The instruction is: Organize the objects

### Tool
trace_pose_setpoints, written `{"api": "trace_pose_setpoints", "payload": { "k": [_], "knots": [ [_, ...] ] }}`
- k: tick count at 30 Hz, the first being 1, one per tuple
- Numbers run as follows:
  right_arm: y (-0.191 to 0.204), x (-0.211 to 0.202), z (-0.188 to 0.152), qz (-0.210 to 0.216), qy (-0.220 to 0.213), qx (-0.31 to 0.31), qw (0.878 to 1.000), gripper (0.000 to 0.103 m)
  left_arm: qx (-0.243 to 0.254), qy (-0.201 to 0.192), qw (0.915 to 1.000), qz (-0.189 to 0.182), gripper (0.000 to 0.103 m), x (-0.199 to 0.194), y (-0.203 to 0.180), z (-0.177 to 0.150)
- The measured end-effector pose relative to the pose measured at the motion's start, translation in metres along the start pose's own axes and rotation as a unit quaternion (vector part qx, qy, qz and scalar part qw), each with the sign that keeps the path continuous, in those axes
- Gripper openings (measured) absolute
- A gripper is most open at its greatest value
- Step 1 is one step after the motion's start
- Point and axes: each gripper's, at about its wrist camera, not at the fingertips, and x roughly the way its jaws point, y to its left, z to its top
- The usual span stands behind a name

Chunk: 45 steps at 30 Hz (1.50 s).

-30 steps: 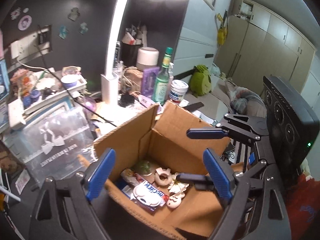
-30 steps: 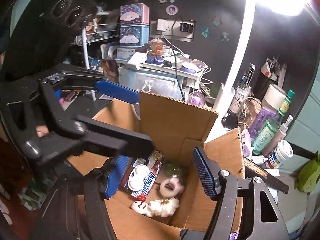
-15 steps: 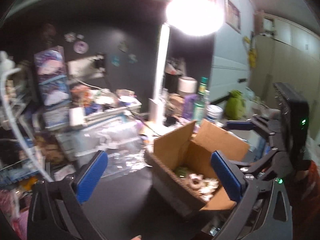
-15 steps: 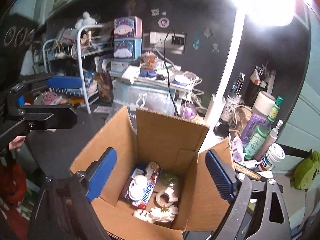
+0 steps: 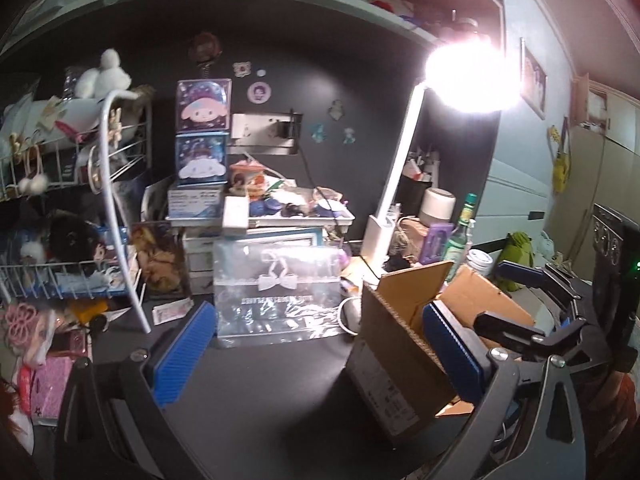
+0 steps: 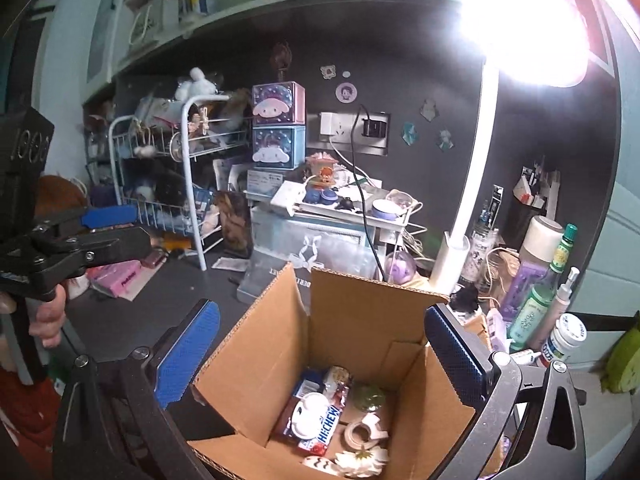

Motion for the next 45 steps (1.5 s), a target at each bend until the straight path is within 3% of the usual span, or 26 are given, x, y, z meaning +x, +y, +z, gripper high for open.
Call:
{"api": "trace_pose_setpoints", "payload": {
  "k": [17,45],
  "knots": [
    [-0.003,0.012,-0.008,0.018,0.007,0.02,1.0,0.103,0.004,0.01,0.9993,0.036,0.103,0.004,0.006,-0.004],
    [-0.001,0.01,-0.008,0.029,0.003,0.017,0.999,0.103,0.009,0.018,0.9992,0.035,0.103,0.006,0.008,-0.007]
  ]
}}
